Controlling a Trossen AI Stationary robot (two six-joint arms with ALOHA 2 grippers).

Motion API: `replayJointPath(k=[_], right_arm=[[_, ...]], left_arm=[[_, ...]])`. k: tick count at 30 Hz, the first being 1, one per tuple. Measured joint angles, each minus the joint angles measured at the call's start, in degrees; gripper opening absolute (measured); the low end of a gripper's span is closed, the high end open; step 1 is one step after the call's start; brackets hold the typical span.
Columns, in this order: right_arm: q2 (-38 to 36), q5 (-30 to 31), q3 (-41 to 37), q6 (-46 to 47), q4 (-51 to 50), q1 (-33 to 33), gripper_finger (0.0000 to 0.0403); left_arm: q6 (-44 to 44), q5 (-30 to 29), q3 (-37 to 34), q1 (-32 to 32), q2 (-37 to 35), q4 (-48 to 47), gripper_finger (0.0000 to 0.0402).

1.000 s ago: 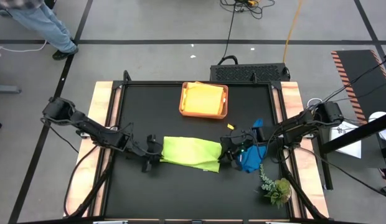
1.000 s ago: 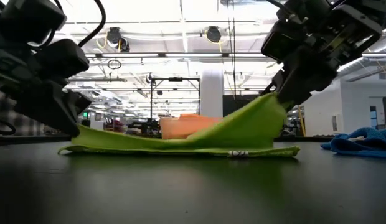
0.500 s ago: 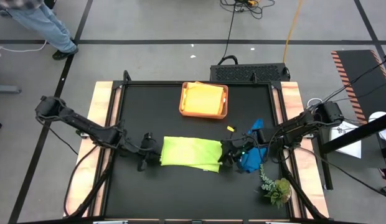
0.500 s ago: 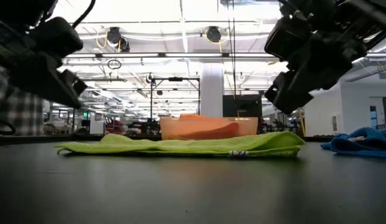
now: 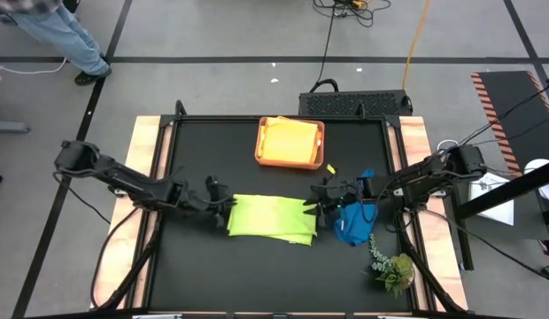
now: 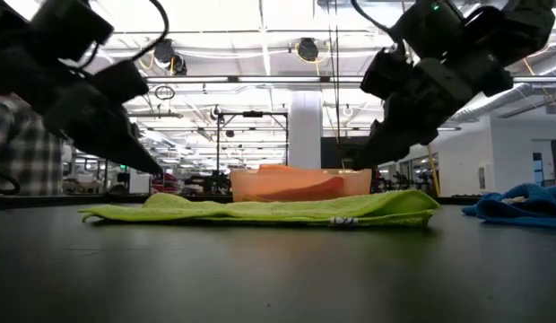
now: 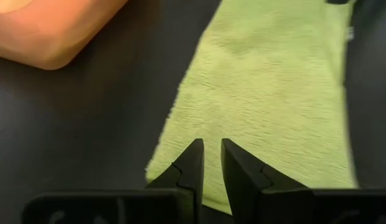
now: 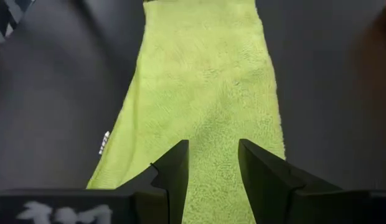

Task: Fold microfiber towels
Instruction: Fold the green towel

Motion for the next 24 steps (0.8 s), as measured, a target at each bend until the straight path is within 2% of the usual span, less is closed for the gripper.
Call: replayJointPath(k=[5, 9, 12, 20, 24], right_arm=[[2.5, 0.8, 0.0, -1.4, -0.2, -0.5, 0.0132], [5.2, 5.3, 0.0, -3.1, -1.0, -0.8, 0.0132], [6.0, 6.0, 0.0, -3.0, -1.0, -1.3, 0.0132], [6.0, 5.9, 0.0, -2.6, -1.4, -1.1, 0.0132], [6.0, 5.7, 0.0, -1.6, -1.7, -1.1, 0.0132]], left_arm=[[1.0, -0.6, 0.0, 3.1, 6.0, 3.4, 0.0056], [1.0, -3.7, 0.0, 5.9, 10.3, 3.4, 0.0056], [0.9, -6.8, 0.0, 7.9, 12.4, 3.5, 0.0056], [2.1, -14.8, 0.3, 11.5, 11.7, 3.9, 0.0056], [4.2, -15.0, 1.8, 11.5, 9.3, 3.9, 0.0056]])
